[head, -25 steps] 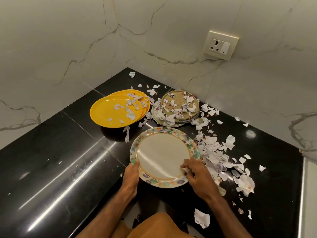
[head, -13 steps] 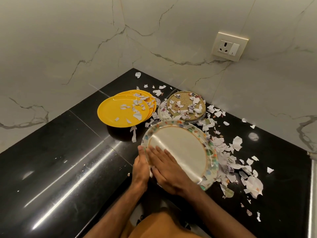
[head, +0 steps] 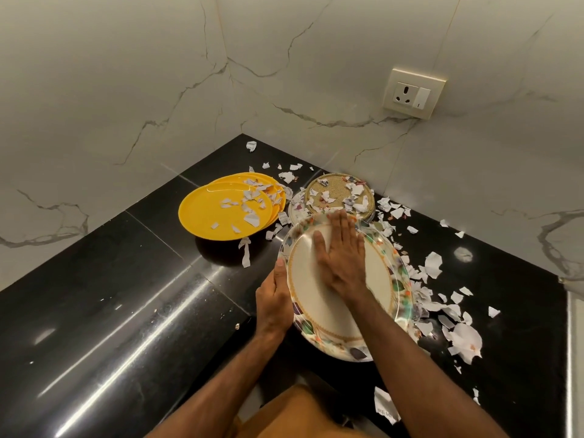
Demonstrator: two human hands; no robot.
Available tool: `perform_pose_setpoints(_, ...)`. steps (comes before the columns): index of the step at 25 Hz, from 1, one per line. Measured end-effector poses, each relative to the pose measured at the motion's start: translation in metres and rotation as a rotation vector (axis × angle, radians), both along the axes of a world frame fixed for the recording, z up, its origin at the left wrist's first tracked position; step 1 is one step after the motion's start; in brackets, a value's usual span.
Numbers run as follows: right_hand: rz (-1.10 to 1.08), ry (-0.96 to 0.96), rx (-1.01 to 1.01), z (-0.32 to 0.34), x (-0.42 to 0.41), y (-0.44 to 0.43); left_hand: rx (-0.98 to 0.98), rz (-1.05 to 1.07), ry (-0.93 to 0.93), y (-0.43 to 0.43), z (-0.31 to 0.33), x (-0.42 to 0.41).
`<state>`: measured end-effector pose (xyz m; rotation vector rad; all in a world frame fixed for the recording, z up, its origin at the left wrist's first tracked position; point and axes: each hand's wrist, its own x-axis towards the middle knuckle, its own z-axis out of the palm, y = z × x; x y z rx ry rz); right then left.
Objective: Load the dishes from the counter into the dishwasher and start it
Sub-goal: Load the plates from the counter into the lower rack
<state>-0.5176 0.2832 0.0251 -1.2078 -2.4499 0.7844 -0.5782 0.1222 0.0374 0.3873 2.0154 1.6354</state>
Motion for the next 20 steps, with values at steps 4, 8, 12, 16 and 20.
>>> perform_pose_setpoints(4,-0.131,-0.085,-0.048,-0.02,0.042,0.02,0.036,0.079,0.03,0.005,0.004,-0.017)
perform_pose_setpoints(8,-0.146,-0.24,-0.063,-0.032,0.081,0.012,0.041,0.078,0.062,0.016,0.015,-0.035)
perform_pose_setpoints(12,-0.212,-0.097,-0.17,-0.001,0.055,0.001,0.038,-0.003,0.087,0.029,0.032,-0.025)
perform_pose_setpoints(16,0.142,0.229,-0.133,0.042,0.003,-0.042,0.041,-0.135,0.111,0.051,0.037,-0.014)
perform_pose_setpoints(20,0.414,0.093,0.009,0.048,0.013,-0.061,0.102,-0.025,0.073,0.073,0.046,-0.045)
